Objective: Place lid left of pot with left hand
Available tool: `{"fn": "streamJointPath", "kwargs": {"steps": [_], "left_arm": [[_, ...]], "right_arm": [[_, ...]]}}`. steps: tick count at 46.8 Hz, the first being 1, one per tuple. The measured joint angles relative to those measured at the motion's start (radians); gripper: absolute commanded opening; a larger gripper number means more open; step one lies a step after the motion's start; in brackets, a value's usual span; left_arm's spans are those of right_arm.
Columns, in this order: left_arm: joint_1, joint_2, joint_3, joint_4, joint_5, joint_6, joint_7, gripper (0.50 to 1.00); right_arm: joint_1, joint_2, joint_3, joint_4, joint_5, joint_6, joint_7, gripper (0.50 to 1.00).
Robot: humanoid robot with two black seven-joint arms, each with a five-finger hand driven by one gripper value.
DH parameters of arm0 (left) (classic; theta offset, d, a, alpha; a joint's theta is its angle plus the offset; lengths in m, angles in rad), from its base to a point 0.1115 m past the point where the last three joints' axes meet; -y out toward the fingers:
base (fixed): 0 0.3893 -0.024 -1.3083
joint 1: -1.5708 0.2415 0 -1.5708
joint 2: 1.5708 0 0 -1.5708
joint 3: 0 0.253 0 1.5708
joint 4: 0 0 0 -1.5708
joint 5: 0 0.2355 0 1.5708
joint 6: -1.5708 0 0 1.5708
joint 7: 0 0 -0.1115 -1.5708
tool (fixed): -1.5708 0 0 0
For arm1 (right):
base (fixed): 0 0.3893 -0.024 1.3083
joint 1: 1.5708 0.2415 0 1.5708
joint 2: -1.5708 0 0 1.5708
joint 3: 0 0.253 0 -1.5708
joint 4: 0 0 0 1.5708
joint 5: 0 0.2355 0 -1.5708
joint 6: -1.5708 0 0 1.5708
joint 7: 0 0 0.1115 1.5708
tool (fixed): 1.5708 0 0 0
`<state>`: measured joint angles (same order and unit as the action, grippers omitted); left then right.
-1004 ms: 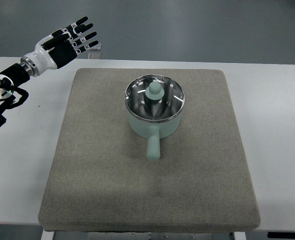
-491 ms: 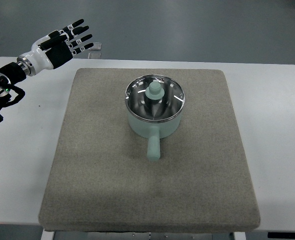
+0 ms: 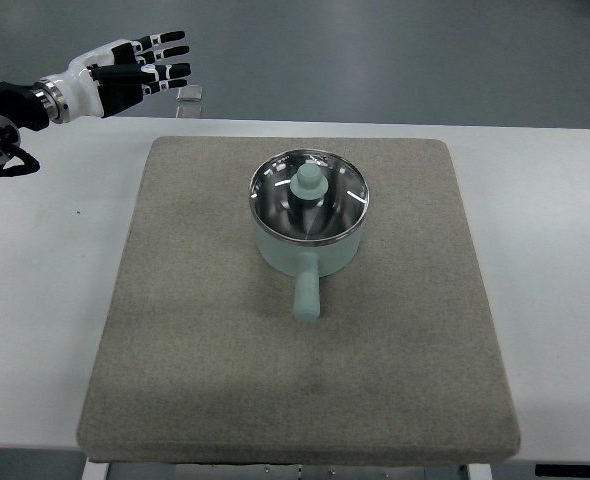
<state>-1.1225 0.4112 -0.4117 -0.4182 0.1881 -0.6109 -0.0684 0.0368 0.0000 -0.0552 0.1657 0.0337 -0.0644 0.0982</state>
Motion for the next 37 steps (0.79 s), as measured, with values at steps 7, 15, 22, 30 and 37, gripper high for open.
{"fn": "streamJointPath", "kwargs": {"steps": [7,15,22,30,37], "left_arm": [[-0.021,0.023,-0.012,-0.072,0.139,0.0,-0.012,0.996],[-0.051,0.078,-0.016,-0.202,0.333,0.0,-0.021,0.996],[-0.074,0.115,-0.016,-0.314,0.499,0.0,-0.07,0.996],[-0.102,0.136,-0.016,-0.445,0.705,0.0,-0.111,0.996],[-0.136,0.136,-0.006,-0.54,0.851,0.0,-0.116,0.996]], "right_arm": [[0.0,0.0,0.0,0.0,0.0,0.0,0.0,0.921],[0.0,0.0,0.0,0.0,0.0,0.0,0.0,0.921],[0.0,0.0,0.0,0.0,0.0,0.0,0.0,0.921],[0.0,0.0,0.0,0.0,0.0,0.0,0.0,0.921],[0.0,0.0,0.0,0.0,0.0,0.0,0.0,0.921]]}}
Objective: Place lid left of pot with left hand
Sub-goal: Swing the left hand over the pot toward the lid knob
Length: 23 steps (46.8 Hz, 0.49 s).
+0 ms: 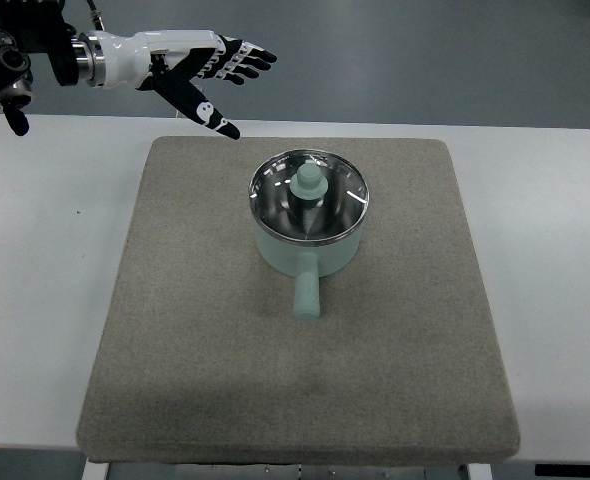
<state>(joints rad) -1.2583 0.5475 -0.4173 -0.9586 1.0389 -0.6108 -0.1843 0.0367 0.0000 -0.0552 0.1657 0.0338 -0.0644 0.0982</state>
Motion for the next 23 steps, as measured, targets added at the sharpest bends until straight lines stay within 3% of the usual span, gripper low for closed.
{"fn": "streamJointPath", "kwargs": {"steps": [11,23], "left_arm": [[-0.052,-0.013,0.006,-0.148,0.245,0.0,0.001,0.996],[-0.09,-0.041,0.019,-0.224,0.432,0.0,0.002,0.996]], "right_arm": [[0.0,0.0,0.0,0.0,0.0,0.0,0.0,0.921],[0.0,0.0,0.0,0.0,0.0,0.0,0.0,0.921]]}}
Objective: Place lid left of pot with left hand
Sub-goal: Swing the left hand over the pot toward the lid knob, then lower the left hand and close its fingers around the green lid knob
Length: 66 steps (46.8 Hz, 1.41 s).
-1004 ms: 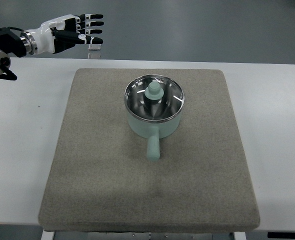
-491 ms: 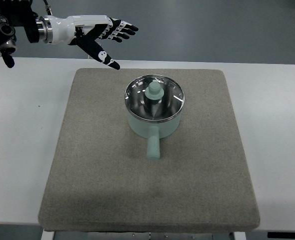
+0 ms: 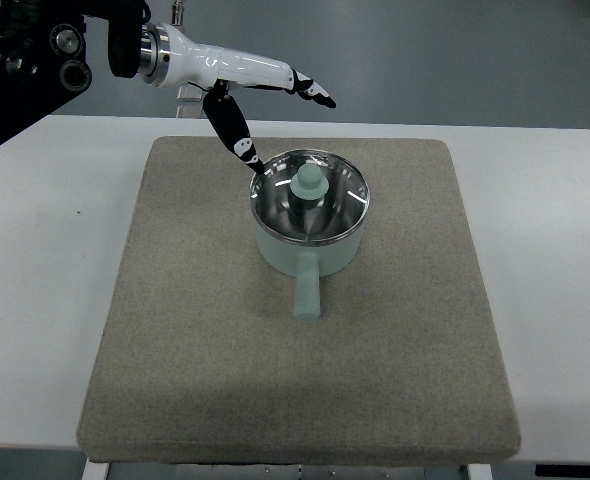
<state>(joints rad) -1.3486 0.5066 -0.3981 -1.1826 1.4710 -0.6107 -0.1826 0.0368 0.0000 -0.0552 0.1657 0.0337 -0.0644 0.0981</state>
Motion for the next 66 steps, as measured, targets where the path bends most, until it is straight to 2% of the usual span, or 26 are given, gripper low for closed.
{"fn": "streamJointPath", "kwargs": {"steps": [20,47,60,66], "left_arm": [[-0.035,-0.071,0.041,-0.001,0.219,0.0,0.001,0.996],[-0.02,-0.135,0.069,0.029,0.238,0.0,0.005,0.992],[-0.018,-0.147,0.07,0.038,0.271,0.0,0.005,0.969],[-0.018,-0.147,0.07,0.044,0.28,0.0,0.004,0.932]], "right_arm": [[0.0,0.0,0.0,0.0,0.0,0.0,0.0,0.921],[0.0,0.0,0.0,0.0,0.0,0.0,0.0,0.923],[0.0,0.0,0.0,0.0,0.0,0.0,0.0,0.921],[0.0,0.0,0.0,0.0,0.0,0.0,0.0,0.921]]}}
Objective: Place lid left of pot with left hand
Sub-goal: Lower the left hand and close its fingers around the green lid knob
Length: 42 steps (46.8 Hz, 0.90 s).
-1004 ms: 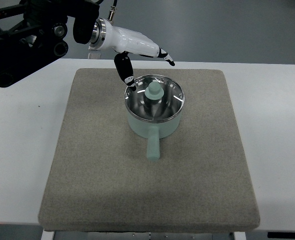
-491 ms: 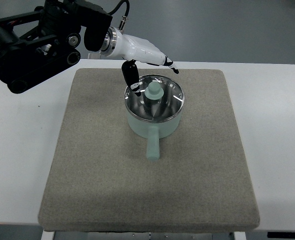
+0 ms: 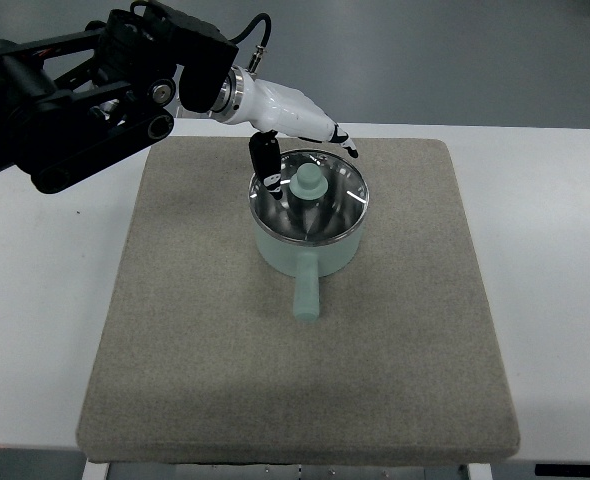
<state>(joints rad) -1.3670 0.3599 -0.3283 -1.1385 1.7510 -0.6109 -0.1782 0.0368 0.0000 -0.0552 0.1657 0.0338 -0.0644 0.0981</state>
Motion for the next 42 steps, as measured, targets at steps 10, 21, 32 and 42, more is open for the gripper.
{"fn": "streamJointPath", "kwargs": {"steps": [10,21,32,42], "left_arm": [[0.0,0.0,0.0,0.0,0.01,0.0,-0.001,0.857],[0.001,-0.001,0.0,-0.005,0.014,0.0,-0.003,0.829],[0.002,0.0,0.0,-0.009,0.015,0.0,-0.003,0.812],[0.003,0.001,0.001,-0.008,0.016,0.0,-0.003,0.711]], "right_arm": [[0.0,0.0,0.0,0.0,0.0,0.0,0.0,0.921],[0.0,0.0,0.0,0.0,0.0,0.0,0.0,0.921],[0.0,0.0,0.0,0.0,0.0,0.0,0.0,0.921],[0.0,0.0,0.0,0.0,0.0,0.0,0.0,0.924]]}}
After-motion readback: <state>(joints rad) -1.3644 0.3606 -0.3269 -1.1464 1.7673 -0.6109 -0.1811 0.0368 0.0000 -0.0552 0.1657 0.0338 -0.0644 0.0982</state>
